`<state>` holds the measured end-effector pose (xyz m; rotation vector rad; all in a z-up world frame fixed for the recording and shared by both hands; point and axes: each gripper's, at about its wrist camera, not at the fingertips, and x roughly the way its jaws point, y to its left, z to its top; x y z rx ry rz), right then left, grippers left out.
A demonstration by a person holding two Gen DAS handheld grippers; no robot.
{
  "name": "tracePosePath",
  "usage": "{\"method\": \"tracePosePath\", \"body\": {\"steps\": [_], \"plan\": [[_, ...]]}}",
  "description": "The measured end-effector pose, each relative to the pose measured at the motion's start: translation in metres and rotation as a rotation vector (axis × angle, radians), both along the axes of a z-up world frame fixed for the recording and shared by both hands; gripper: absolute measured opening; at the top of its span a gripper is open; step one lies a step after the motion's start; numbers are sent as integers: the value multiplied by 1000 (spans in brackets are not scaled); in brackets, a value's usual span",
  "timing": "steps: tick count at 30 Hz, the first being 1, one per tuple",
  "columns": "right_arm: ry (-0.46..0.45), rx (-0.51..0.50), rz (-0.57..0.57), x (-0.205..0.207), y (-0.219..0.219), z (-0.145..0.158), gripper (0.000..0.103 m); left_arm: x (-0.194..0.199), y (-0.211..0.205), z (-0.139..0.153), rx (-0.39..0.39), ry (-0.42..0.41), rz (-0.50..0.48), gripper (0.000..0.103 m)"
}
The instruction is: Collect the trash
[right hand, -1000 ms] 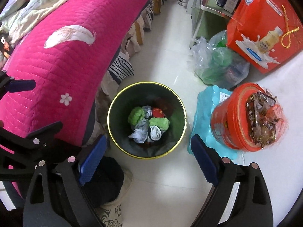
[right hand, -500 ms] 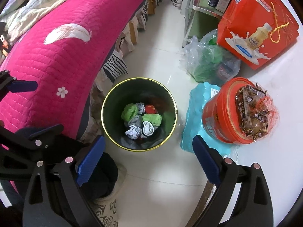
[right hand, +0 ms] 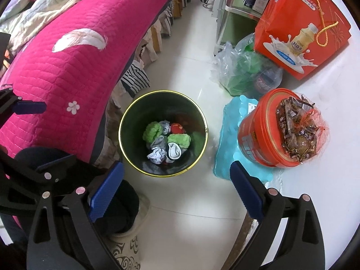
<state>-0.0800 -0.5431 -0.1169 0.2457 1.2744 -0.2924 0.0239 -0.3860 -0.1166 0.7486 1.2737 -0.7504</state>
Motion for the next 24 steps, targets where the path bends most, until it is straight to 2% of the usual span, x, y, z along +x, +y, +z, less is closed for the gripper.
{"method": "tracePosePath", "body": {"steps": [13, 19, 24], "plan": [[-4, 4, -8, -1, -1, -1, 91, -5, -2, -3, 1, 0, -22, 97], [-7, 6, -8, 1, 2, -1, 91, -7, -1, -6, -30, 10, -28, 97], [-11, 13, -4, 2, 3, -2, 91, -9, -1, -8, -47, -14, -29, 97]]}}
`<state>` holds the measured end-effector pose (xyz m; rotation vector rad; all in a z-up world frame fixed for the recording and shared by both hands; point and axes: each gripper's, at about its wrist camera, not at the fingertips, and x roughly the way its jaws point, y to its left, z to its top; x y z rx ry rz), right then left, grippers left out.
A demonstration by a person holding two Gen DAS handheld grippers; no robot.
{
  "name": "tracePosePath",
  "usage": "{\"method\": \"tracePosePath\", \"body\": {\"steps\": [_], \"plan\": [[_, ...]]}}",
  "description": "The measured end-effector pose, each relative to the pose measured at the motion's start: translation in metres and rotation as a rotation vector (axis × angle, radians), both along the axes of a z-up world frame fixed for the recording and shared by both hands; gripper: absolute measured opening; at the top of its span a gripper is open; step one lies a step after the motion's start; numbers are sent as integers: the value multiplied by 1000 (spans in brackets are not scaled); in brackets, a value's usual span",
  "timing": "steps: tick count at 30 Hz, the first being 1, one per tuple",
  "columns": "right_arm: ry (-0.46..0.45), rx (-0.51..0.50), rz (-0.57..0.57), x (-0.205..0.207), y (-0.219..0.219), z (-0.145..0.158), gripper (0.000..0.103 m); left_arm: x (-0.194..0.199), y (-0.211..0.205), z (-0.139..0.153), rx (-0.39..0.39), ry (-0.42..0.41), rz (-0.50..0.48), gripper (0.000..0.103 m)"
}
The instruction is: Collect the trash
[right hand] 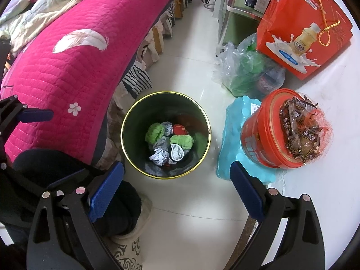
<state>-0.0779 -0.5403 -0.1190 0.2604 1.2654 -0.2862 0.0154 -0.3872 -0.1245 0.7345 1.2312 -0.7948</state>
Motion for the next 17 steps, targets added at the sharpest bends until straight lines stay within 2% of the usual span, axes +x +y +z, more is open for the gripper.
{"method": "tracePosePath", "body": {"steps": [17], "plan": [[28, -51, 12, 0, 4, -2, 91, 1, -1, 7, 26, -65, 19, 97]]}}
